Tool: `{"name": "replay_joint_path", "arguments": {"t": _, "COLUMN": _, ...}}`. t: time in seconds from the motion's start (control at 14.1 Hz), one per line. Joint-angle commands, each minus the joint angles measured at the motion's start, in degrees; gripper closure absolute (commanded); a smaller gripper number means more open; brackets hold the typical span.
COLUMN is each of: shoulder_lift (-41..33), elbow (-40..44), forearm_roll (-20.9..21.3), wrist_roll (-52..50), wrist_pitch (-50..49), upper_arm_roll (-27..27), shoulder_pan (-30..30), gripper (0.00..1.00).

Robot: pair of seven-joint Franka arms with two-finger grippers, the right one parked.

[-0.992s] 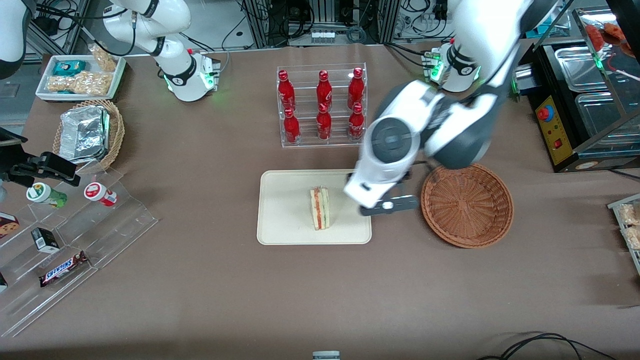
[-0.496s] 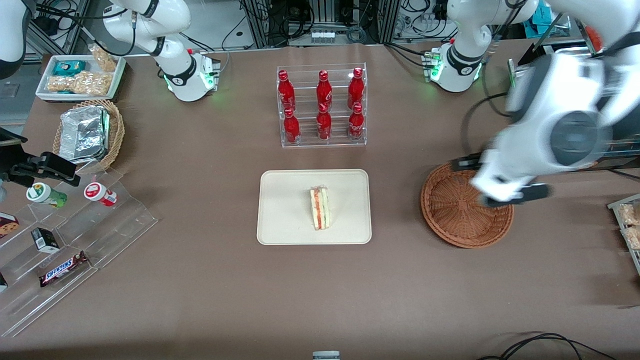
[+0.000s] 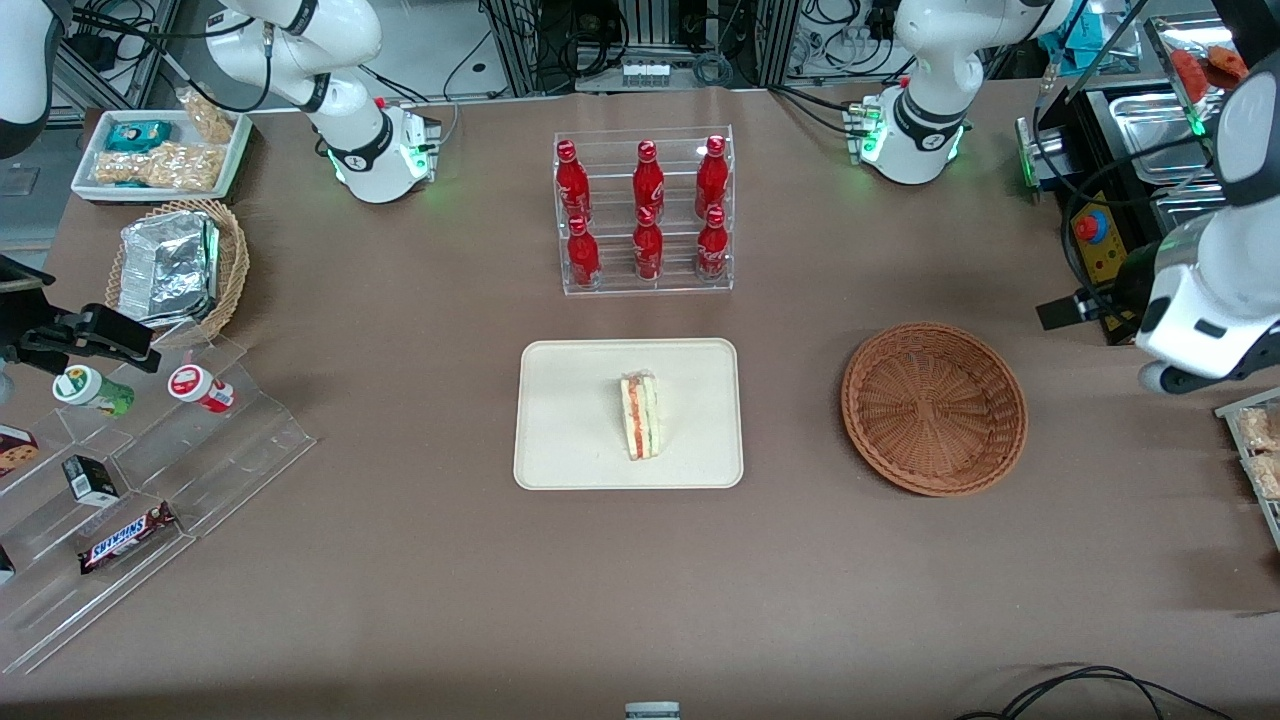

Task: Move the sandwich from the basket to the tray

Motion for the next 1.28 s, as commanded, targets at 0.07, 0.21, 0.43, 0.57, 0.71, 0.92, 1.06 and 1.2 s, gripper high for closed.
{"name": "replay_joint_path", "arguments": {"t": 0.07, "shoulder_lift": -6.35, "elbow": -1.92, "forearm_roll": -0.13, "wrist_roll": 0.12, "wrist_pitch": -2.55, "upper_arm_roll": -0.23, "shoulder_pan": 0.04, "gripper": 0.0}}
{"name": "replay_joint_path", "arguments": {"t": 0.21, "shoulder_lift": -8.28, "elbow": -2.71, "forearm_roll": -0.39, "wrist_roll": 0.38, "wrist_pitch": -3.34, "upper_arm_roll": -0.15, "shoulder_pan": -0.4, "gripper": 0.0}}
{"name": "replay_joint_path", "arguments": {"t": 0.43, "shoulder_lift": -10.39, "elbow": -2.63, "forearm_roll": -4.42, "wrist_roll": 3.09, "wrist_pitch": -3.17, "upper_arm_roll": 2.38, "shoulder_pan": -0.75, "gripper": 0.0}}
{"name": "replay_joint_path", "arguments": {"t": 0.57, "shoulder_lift": -11.63, "elbow": -2.71, "forearm_roll": -5.05, "wrist_roll": 7.22, "wrist_pitch": -3.43, "upper_arm_roll": 3.63, "shoulder_pan": -1.02, "gripper": 0.0}}
{"name": "replay_joint_path", "arguments": {"t": 0.71, "shoulder_lift": -11.54, "elbow": -2.1, "forearm_roll": -5.05, "wrist_roll": 7.94, "wrist_pitch": -3.0, "upper_arm_roll": 3.72, "shoulder_pan": -1.02, "gripper": 0.0}}
{"name": "replay_joint_path", "arguments": {"t": 0.92, "shoulder_lift": -11.28, "elbow": -1.66, "forearm_roll": -4.26, "wrist_roll": 6.97, "wrist_pitch": -2.55, "upper_arm_roll": 3.63, "shoulder_pan": -1.28, "gripper": 0.0}}
{"name": "replay_joint_path", "arguments": {"t": 1.06, "shoulder_lift": -12.76, "elbow": -1.75, "forearm_roll": -4.08, "wrist_roll": 8.03, "wrist_pitch": -2.56, "upper_arm_roll": 3.55, "shoulder_pan": -1.19, "gripper": 0.0}}
{"name": "replay_joint_path", "arguments": {"t": 1.2, "shoulder_lift": -12.51, "elbow": -1.66, "forearm_roll": -4.08, "wrist_roll": 7.16, "wrist_pitch": -3.17, "upper_arm_roll": 3.63, "shoulder_pan": -1.11, "gripper": 0.0}}
